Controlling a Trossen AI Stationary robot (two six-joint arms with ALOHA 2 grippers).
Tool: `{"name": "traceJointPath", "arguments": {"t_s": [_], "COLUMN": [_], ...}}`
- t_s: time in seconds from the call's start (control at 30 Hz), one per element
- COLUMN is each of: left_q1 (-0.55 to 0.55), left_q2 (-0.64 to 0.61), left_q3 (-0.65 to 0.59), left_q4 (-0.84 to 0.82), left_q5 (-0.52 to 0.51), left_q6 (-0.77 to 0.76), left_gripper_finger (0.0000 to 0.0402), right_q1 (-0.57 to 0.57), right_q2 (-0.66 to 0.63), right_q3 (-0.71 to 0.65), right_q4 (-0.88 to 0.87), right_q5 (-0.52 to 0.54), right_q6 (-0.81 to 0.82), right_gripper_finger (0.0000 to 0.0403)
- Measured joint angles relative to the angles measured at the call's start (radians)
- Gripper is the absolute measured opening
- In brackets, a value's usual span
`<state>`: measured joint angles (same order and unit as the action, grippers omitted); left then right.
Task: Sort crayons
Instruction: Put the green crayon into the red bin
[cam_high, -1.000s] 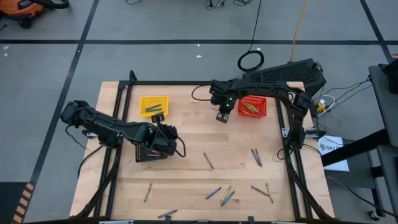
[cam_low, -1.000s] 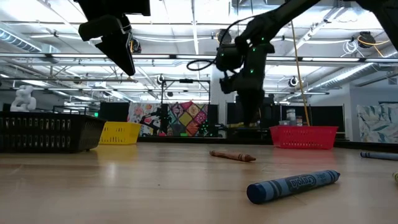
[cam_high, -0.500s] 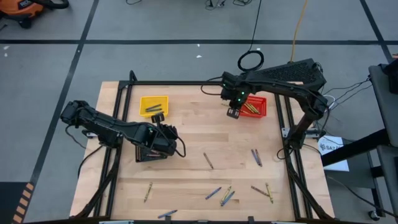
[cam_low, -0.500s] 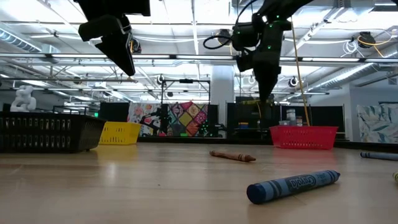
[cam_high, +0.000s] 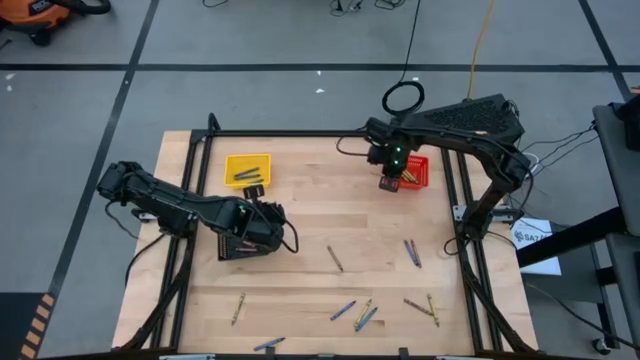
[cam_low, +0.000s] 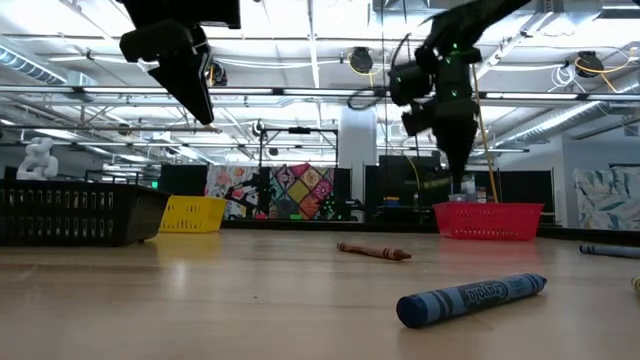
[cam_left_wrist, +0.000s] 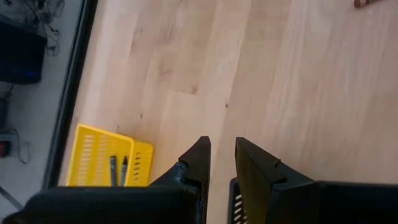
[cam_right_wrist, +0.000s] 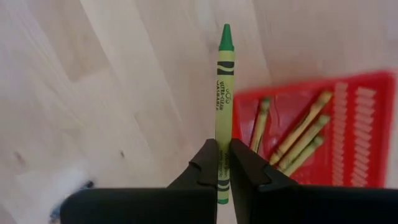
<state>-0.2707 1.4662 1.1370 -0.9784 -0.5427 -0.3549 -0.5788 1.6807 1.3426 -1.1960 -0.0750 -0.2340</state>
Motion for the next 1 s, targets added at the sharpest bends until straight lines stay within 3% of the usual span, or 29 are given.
{"name": "traceJointPath", "arguments": {"t_s": [0.33,1.0], "left_q1": [0.000,0.000], "left_q2": [0.000,0.000], "left_q3": [0.000,0.000], "left_q4": [0.000,0.000], "left_q5": [0.049,0.049], "left_q6": [-0.033,-0.028], "left_gripper_finger": [0.0068,0.0068], "right_q1": [-0.100,-0.194], "right_q2": [0.000,-0.121], "right_q3": [-0.125,-0.129], "right_q4": [0.056,0.054], "right_q5": [-0.001,-0.003], "right_q6": [-0.043,-0.008], "right_gripper_finger": [0.0000,0.0000]}}
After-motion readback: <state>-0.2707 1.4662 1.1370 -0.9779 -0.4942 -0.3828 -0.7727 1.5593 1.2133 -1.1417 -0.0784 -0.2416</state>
